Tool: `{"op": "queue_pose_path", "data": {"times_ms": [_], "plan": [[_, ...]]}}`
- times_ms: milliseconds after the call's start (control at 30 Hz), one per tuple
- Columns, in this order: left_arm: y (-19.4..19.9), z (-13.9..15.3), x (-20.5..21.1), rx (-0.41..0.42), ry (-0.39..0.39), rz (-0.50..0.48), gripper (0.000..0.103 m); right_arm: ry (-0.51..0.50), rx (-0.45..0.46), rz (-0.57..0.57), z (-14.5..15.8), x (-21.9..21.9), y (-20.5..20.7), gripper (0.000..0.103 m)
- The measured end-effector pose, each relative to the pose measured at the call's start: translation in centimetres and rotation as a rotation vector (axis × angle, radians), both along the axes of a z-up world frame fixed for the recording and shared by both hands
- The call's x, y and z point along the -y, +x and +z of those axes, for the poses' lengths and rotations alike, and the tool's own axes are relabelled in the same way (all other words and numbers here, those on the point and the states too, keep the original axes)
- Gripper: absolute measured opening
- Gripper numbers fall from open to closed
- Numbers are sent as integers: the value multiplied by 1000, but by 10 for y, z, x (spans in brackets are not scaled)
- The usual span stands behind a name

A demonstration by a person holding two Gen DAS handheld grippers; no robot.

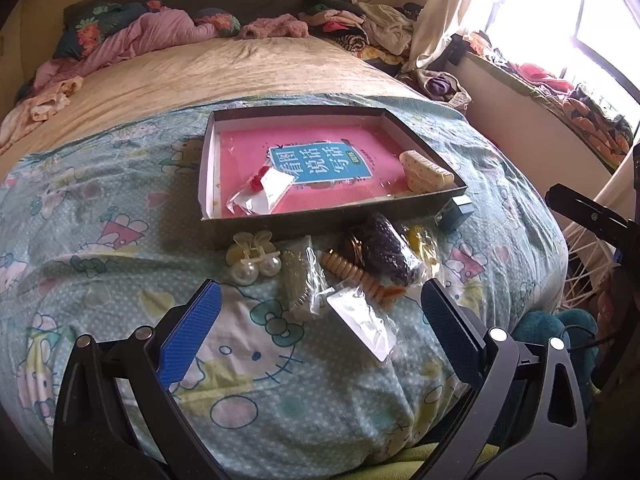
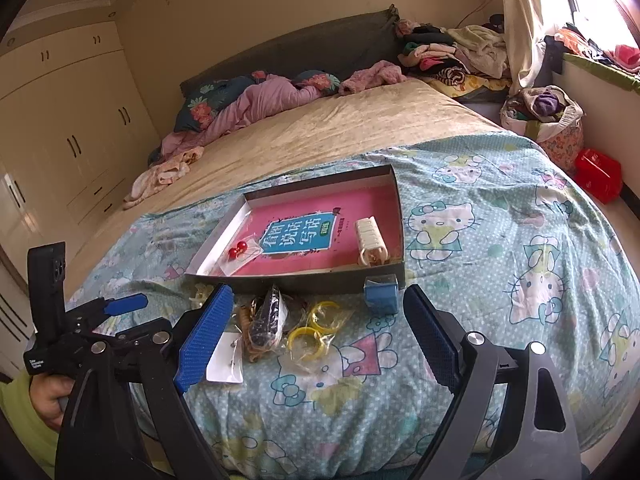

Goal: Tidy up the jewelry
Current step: 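Withdraw both open tools from the box toward the remaining jewelry, then grasp the earring card bag with the left tool while the right tool grasps the blue box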

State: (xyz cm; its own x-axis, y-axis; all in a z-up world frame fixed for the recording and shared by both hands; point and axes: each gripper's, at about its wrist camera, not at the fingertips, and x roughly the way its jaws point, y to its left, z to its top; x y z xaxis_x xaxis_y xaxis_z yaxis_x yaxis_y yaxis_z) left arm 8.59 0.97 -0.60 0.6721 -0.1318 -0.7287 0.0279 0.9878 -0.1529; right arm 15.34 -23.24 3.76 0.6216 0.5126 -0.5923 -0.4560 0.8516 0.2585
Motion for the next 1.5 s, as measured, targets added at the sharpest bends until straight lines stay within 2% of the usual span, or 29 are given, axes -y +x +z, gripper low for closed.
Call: {"op": "queue_pose_path", "data": {"times_ms": [400, 633, 700, 767, 933, 1200, 1267, 1333, 1400, 1467, 1500], "plan": [[-3, -32, 14, -98, -50, -44, 93, -74, -23, 2, -21, -10, 1, 86], [-1, -50, 18, -137, -131, -66, 92, -115, -60, -25, -40, -8, 13, 86], [0, -56, 20, -151, -154, -77, 89, -122, -75, -36, -46, -7, 20, 86], [1, -59, 23, -159, -167, -90, 79, -127, -93, -45, -51, -8, 28, 86], [6, -65, 29, -162, -183, -92, 73, -122, -148, -66, -66, -11, 57, 85], [18, -69, 36, -148, -166, -81, 71, -160, -213, -68, -90, -23, 93, 58], [21, -69, 38, -143, -149, -81, 68, -162, -229, -66, -96, -24, 99, 44], [22, -69, 41, -138, -130, -80, 65, -155, -235, -62, -99, -25, 103, 36], [23, -70, 45, -131, -101, -83, 57, -148, -232, -59, -100, -24, 103, 33], [24, -70, 47, -130, -78, -80, 35, -134, -220, -51, -98, -22, 101, 33], [24, -71, 47, -130, -74, -82, 31, -127, -211, -48, -96, -22, 99, 32]]}}
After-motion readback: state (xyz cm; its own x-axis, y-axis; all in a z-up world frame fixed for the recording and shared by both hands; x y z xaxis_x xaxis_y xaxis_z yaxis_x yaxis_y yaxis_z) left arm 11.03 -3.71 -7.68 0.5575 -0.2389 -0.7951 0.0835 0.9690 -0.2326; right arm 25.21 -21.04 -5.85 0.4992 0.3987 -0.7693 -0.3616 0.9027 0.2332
